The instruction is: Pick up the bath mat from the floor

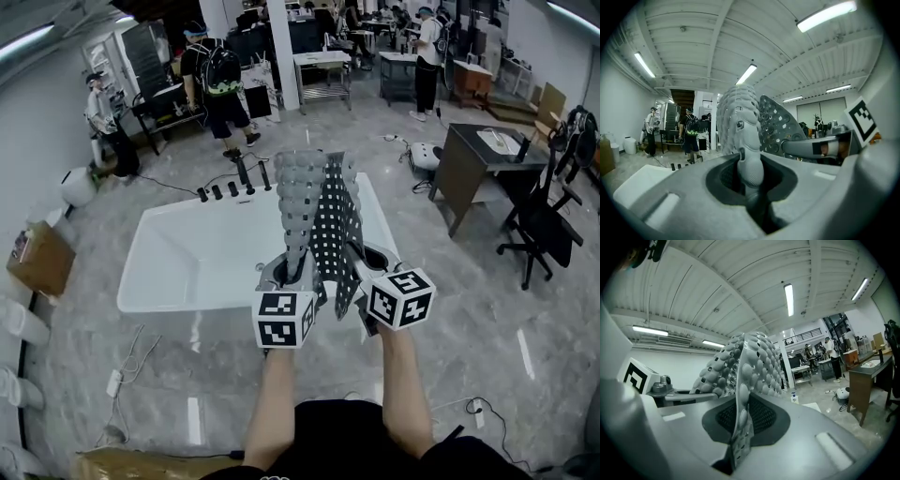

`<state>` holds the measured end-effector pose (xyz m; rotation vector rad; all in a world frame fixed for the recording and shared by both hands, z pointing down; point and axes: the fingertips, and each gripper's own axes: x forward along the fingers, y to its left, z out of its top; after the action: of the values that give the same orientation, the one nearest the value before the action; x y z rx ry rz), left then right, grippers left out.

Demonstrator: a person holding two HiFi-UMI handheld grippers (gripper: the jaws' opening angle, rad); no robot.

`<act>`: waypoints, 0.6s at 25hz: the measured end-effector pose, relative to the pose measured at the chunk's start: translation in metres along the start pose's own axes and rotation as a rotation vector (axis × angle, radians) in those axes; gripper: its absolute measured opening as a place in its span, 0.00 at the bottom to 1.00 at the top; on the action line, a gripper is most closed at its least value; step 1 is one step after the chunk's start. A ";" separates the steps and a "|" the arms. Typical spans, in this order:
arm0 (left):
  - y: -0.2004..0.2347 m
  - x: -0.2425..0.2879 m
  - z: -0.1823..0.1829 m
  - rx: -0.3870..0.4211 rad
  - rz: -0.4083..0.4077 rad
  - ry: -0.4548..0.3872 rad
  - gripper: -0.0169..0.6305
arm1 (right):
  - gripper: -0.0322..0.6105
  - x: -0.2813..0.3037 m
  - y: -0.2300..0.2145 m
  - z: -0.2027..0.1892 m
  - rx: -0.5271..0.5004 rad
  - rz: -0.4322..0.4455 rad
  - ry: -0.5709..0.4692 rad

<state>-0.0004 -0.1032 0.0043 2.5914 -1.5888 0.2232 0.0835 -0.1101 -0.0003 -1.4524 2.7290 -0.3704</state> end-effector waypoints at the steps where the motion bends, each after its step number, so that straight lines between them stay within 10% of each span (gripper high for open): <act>1: -0.001 -0.001 0.000 0.001 -0.003 0.000 0.09 | 0.08 -0.002 0.000 -0.001 -0.004 -0.007 0.003; 15: -0.025 0.002 0.006 -0.006 -0.053 -0.009 0.09 | 0.08 -0.015 -0.011 0.008 -0.031 -0.021 -0.019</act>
<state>0.0231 -0.0950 -0.0015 2.6304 -1.5185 0.2021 0.1021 -0.1051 -0.0072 -1.4854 2.7185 -0.3148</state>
